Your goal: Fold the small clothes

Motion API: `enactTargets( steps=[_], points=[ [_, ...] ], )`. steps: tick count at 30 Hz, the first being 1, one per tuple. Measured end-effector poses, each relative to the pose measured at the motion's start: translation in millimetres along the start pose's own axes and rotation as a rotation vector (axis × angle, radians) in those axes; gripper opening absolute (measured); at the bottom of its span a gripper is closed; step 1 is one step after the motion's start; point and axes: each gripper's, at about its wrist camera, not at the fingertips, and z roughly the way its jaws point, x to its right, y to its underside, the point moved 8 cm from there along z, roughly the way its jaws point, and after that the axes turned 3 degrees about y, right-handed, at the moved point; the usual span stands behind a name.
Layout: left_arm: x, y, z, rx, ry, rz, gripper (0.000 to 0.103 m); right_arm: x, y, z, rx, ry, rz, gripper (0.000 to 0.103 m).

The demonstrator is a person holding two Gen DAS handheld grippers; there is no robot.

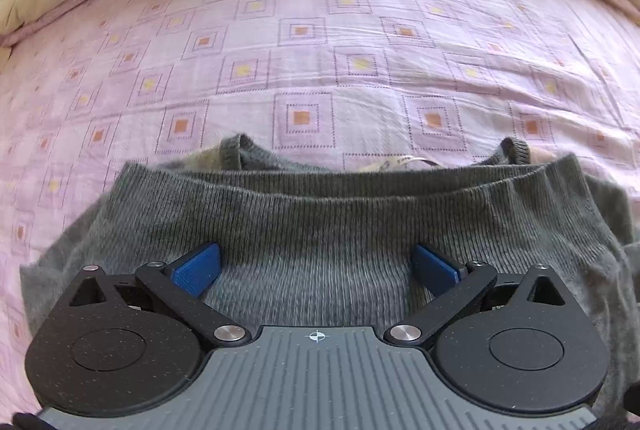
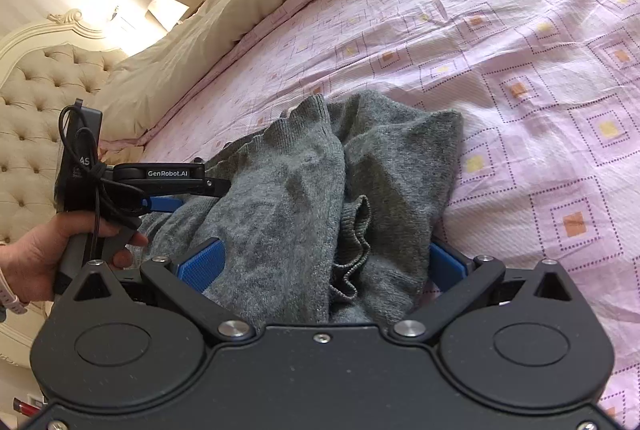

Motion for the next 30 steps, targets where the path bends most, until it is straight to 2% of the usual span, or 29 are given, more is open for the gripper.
enactTargets(
  steps=[2,3,4,7,10,17,20,24,30],
  points=[
    [1,-4,-7,0.011,-0.012,0.026,0.098,0,0,0,-0.001,0.000,0.007,0.103],
    [1,-5,-12,0.024,-0.017,0.029,0.089,0,0,-1,-0.002,-0.001,0.014,0.103],
    [1,-5,-19,0.035,-0.013,0.026,0.089,1,-1,-1,-0.003,-0.002,0.021,0.103],
    [3,8,-44,0.074,0.019,0.005,0.089,3,-2,-1,-0.002,-0.009,0.051,0.103],
    [7,35,-60,0.078,0.012,0.005,0.089,4,-3,-2,-0.001,-0.016,0.075,0.103],
    [12,111,-59,-0.033,-0.010,0.024,0.090,4,-5,-2,-0.042,-0.024,0.103,0.103],
    [11,122,-52,-0.051,-0.016,0.025,0.094,4,-3,-2,-0.079,-0.026,0.117,0.103],
    [10,116,-53,-0.070,-0.028,-0.021,0.094,5,1,-4,-0.102,-0.026,0.143,0.103],
    [17,129,-89,-0.032,-0.030,-0.023,0.093,8,2,-5,-0.097,-0.035,0.194,0.103]
  ],
)
